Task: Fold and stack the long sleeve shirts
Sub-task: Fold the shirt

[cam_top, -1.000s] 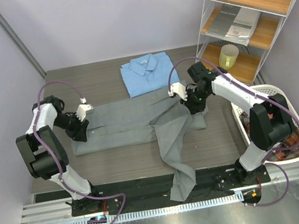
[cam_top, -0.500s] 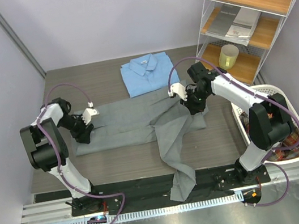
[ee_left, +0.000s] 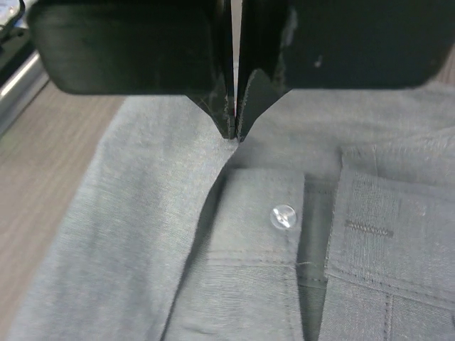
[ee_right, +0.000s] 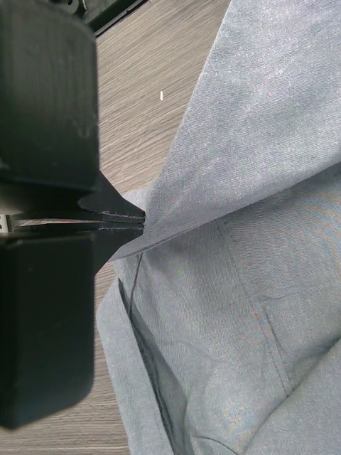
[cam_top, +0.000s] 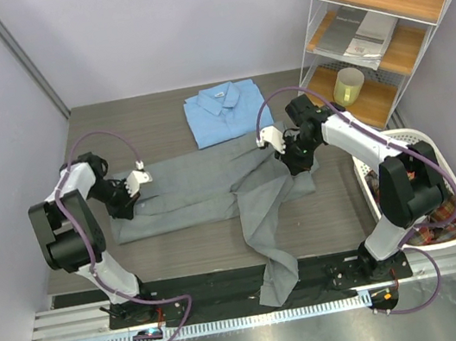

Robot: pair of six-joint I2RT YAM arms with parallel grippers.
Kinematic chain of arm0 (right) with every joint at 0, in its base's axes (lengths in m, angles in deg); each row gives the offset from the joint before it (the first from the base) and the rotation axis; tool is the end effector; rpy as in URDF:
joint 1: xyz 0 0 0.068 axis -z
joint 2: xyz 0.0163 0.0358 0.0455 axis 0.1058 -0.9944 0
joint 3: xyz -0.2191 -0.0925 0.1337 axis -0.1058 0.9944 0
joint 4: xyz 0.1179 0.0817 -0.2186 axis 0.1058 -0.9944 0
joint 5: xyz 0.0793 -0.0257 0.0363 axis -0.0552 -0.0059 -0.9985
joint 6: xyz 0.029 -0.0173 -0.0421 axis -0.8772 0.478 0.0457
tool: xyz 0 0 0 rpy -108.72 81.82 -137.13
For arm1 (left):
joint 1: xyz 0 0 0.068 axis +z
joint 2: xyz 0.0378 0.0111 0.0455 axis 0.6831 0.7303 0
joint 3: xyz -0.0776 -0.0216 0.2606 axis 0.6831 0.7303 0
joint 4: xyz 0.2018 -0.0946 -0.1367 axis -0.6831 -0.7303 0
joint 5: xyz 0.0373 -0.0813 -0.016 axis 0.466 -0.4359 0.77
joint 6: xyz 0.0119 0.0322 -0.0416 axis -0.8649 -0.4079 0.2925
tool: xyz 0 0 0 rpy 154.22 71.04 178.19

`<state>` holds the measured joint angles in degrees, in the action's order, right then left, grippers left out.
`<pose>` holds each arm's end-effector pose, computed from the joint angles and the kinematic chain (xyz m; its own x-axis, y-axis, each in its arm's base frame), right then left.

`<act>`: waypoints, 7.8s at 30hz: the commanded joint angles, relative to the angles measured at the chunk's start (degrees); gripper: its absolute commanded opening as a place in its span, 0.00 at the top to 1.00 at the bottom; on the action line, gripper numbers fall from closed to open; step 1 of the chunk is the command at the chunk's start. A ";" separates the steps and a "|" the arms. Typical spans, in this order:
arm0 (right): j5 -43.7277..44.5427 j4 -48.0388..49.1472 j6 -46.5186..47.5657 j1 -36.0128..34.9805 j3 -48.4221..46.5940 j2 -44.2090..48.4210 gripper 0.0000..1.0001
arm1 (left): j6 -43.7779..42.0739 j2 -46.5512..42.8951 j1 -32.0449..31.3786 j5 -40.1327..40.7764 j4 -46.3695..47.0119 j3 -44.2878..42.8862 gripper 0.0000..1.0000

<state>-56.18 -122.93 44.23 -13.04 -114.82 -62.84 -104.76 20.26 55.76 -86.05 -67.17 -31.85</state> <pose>0.2925 0.1151 0.2385 -0.2753 -0.8513 -0.4466 -0.9538 0.2998 0.0164 0.2922 0.0513 0.1750 -0.4509 0.8152 -0.3635 0.8926 0.4141 -0.1783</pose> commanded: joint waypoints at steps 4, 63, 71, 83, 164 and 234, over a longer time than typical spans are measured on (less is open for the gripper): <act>-0.06 0.00 -0.52 -0.22 0.34 1.60 0.99 | -5.47 -7.69 0.34 -4.70 -7.98 -0.41 1.00; 0.65 5.01 -9.21 1.01 -0.54 -7.97 0.99 | 8.26 -8.65 -1.15 0.77 6.63 7.69 0.60; -0.50 7.29 -15.98 1.10 -3.88 -9.73 0.96 | 12.96 -28.76 -10.02 -17.61 5.98 1.00 0.00; 3.01 13.09 -18.09 1.71 0.94 -5.87 0.99 | 29.57 -23.43 -31.12 -11.91 14.94 1.00 0.02; -1.47 0.70 -23.72 2.77 -10.21 -13.60 0.56 | 72.23 -11.91 -12.93 -10.96 49.84 3.39 0.02; -11.92 43.50 -53.43 -8.39 -57.14 -51.48 0.37 | 63.53 -4.70 -9.41 -16.49 37.45 -16.60 0.00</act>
<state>-68.75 -84.05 -8.97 -20.51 -168.04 -113.96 -36.47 21.24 45.90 -103.64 -27.80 -52.66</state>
